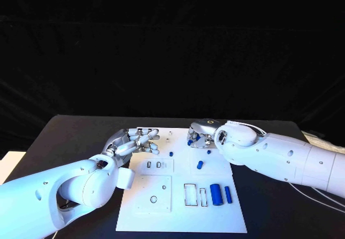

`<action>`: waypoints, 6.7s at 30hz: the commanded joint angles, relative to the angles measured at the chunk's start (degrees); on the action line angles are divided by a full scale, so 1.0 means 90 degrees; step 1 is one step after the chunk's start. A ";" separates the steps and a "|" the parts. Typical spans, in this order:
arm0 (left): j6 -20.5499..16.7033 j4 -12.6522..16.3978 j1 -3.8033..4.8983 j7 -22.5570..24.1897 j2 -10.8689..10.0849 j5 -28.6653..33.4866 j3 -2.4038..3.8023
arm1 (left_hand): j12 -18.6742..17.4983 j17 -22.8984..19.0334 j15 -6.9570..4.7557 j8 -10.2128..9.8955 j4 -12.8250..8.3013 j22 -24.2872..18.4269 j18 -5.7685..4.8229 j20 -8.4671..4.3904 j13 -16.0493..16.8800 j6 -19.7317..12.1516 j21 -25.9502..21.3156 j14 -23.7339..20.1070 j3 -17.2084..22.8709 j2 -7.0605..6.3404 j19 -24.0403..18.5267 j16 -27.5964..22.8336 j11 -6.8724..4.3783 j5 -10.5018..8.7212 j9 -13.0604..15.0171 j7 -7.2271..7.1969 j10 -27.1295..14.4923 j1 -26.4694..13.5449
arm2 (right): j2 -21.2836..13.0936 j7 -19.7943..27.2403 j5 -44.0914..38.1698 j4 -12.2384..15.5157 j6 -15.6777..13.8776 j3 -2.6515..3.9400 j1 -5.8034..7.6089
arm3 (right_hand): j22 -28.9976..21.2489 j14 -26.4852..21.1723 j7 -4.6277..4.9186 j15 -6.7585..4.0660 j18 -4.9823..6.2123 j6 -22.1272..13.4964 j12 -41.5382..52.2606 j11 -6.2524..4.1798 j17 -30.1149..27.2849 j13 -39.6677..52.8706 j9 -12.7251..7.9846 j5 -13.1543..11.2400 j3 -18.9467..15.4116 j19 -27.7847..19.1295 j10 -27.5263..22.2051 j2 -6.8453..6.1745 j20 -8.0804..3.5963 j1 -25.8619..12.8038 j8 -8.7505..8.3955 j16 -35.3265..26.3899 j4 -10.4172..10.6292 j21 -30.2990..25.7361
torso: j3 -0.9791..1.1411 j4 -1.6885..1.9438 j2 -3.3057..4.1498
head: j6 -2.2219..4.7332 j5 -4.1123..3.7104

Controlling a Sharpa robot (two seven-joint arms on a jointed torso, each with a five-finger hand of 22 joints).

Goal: Assemble the parts on the task board

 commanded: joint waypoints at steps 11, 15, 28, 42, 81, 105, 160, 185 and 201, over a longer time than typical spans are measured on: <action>0.0137 0.0002 0.0013 -0.0022 0.0001 0.0032 0.0006 | -0.0037 0.0038 0.0004 -0.0034 -0.0058 0.0020 0.0074 0.0035 0.0010 0.0012 0.0039 -0.0052 0.0019 0.0099 -0.0011 -0.0025 -0.0004 -0.0014 -0.0003 0.0007 -0.0034 -0.0025 | -0.0026 -0.0036 0.0151 0.0113 -0.1332 0.0001 -0.0020 | 0.0509 0.0250 -0.0014 -0.0065 -0.0170 0.0133 -0.0026 -0.0027 0.0318 0.0008 0.0057 -0.0317 0.0260 0.0167 0.0120 0.0173 0.0018 0.0078 0.0036 0.0317 0.0096 0.0386 | 0.0001 0.0020 0.0028 | 0.0027 0.0008; 0.0182 -0.0011 0.0013 -0.0024 -0.0001 0.0062 0.0006 | -0.0039 0.0044 0.0004 -0.0037 -0.0061 0.0023 0.0075 0.0035 0.0010 0.0011 0.0041 -0.0054 0.0016 0.0096 -0.0013 -0.0025 -0.0003 -0.0016 -0.0003 0.0010 -0.0036 -0.0026 | -0.0001 -0.0057 0.0306 0.0158 -0.1700 0.0017 -0.0021 | 0.0556 0.0247 -0.0015 -0.0062 -0.0174 0.0150 -0.0028 -0.0024 0.0347 0.0008 0.0065 -0.0363 0.0302 0.0167 0.0127 0.0163 0.0024 0.0065 0.0033 0.0360 0.0137 0.0431 | -0.0009 0.0024 0.0033 | 0.0052 0.0011; 0.0263 0.0016 0.0031 -0.0038 -0.0013 0.0068 0.0007 | -0.0060 0.0102 0.0037 -0.0066 -0.0103 0.0037 0.0067 0.0061 0.0021 0.0011 0.0003 -0.0189 -0.0003 0.0104 -0.0126 -0.0093 0.0015 -0.0019 0.0001 0.0023 -0.0046 -0.0044 | 0.0451 -0.0277 0.0323 -0.0147 -0.1749 0.0030 -0.0019 | 0.0602 0.0232 0.0008 -0.0044 -0.0177 0.0107 -0.0049 0.0000 0.0378 -0.0009 0.0064 -0.0384 0.0387 0.0148 0.0054 0.0142 0.0038 0.0074 -0.0006 0.0411 0.0185 0.0482 | -0.0008 0.0071 0.0093 | 0.0084 0.0058; 0.0258 0.0040 0.0079 -0.0042 -0.0002 0.0069 0.0007 | -0.0068 0.0133 0.0058 -0.0081 -0.0132 0.0034 0.0065 0.0082 0.0032 0.0019 -0.0047 -0.0276 -0.0012 0.0117 -0.0223 -0.0149 0.0025 -0.0019 0.0005 0.0028 -0.0043 -0.0055 | 0.0874 -0.0348 0.0355 -0.0626 -0.1410 0.0036 -0.0016 | 0.0627 0.0229 0.0018 -0.0033 -0.0180 0.0092 -0.0046 0.0012 0.0408 -0.0014 0.0065 -0.0392 0.0401 0.0140 0.0027 0.0107 0.0049 0.0050 -0.0016 0.0446 0.0219 0.0506 | -0.0053 0.0130 0.0127 | 0.0058 0.0011; 0.0248 -0.0010 0.0102 -0.0099 0.0023 0.0071 0.0006 | -0.0074 0.0153 0.0077 -0.0093 -0.0158 0.0029 0.0064 0.0102 0.0040 0.0025 -0.0090 -0.0358 -0.0015 0.0136 -0.0296 -0.0205 0.0035 -0.0017 0.0008 0.0035 -0.0044 -0.0060 | 0.0864 -0.0581 0.0407 -0.0603 -0.1842 0.0038 0.0013 | 0.0097 0.0060 0.0350 0.0254 -0.0064 -0.1151 -0.0006 0.0342 -0.0054 -0.0049 -0.0046 -0.0357 0.0150 -0.0302 -0.1038 -0.0513 0.0283 0.0001 -0.0037 0.0218 0.0471 0.0220 | -0.0046 0.0148 0.0153 | 0.0070 0.0021; 0.0273 -0.0027 0.0104 -0.0105 -0.0012 0.0102 0.0005 | -0.0080 0.0169 0.0077 -0.0102 -0.0197 0.0031 0.0070 0.0108 0.0043 0.0025 -0.0103 -0.0373 0.0015 0.0166 -0.0316 -0.0220 0.0034 -0.0010 0.0008 0.0035 -0.0048 -0.0013 | -0.1174 -0.1126 0.2124 0.0639 -0.0286 0.0139 0.0342 | 0.1900 0.0327 0.0034 -0.0112 -0.0381 -0.0987 0.3460 -0.0138 0.1582 0.3364 0.0012 0.0423 -0.1316 0.0583 -0.0017 -0.0635 -0.0011 0.0008 0.0056 0.1536 0.1430 0.1365 | -0.0006 -0.0016 0.0109 | 0.0134 -0.0039; 0.0333 -0.0077 0.0103 -0.0157 -0.0014 0.0105 0.0004 | -0.0074 0.0179 0.0078 -0.0101 -0.0214 0.0034 0.0074 0.0113 0.0048 0.0040 -0.0113 -0.0390 0.0025 0.0177 -0.0333 -0.0237 0.0030 -0.0013 0.0012 0.0031 -0.0031 -0.0003 | -0.0439 -0.1586 0.0939 0.0199 -0.0105 0.0132 0.0050 | 0.2820 0.0470 0.0018 -0.0104 -0.0557 -0.0860 0.6441 -0.0133 0.2549 0.6680 0.0033 0.0272 -0.1642 0.1051 0.0710 -0.0461 0.0016 0.0295 0.0157 0.2146 0.1612 0.1866 | -0.0020 0.0001 0.0109 | -0.0001 -0.0016; 0.0345 -0.0090 0.0104 -0.0204 -0.0016 0.0137 0.0003 | -0.0078 0.0206 0.0073 -0.0108 -0.0220 0.0044 0.0084 0.0118 0.0051 0.0047 -0.0116 -0.0373 0.0044 0.0227 -0.0333 -0.0240 0.0028 -0.0087 0.0013 0.0030 -0.0024 -0.0009 | -0.0353 -0.1499 0.0697 0.0338 -0.1008 0.0128 0.0021 | 0.3024 0.0490 -0.0121 -0.0207 -0.0596 -0.0346 0.7307 -0.0261 0.2700 0.7582 0.0128 0.0456 -0.1061 0.1151 0.1156 -0.0119 -0.0070 0.0652 0.0340 0.2231 0.1492 0.1968 | -0.0014 0.0002 0.0111 | -0.0025 0.0032; 0.0374 -0.0129 0.0104 -0.0228 -0.0014 0.0138 0.0003 | -0.0081 0.0217 0.0068 -0.0112 -0.0244 0.0050 0.0089 0.0118 0.0051 0.0050 -0.0115 -0.0368 0.0067 0.0248 -0.0331 -0.0244 0.0024 -0.0093 0.0014 0.0026 -0.0023 0.0021 | -0.0295 -0.1591 0.0390 0.0921 -0.1281 0.0132 0.0055 | 0.3086 0.0495 -0.0135 -0.0219 -0.0608 -0.0284 0.7437 -0.0271 0.2734 0.7742 0.0141 0.0290 -0.0923 0.1183 0.1230 -0.0223 -0.0089 0.0421 0.0296 0.2251 0.1555 0.1998 | -0.0020 0.0008 0.0114 | 0.0010 0.0048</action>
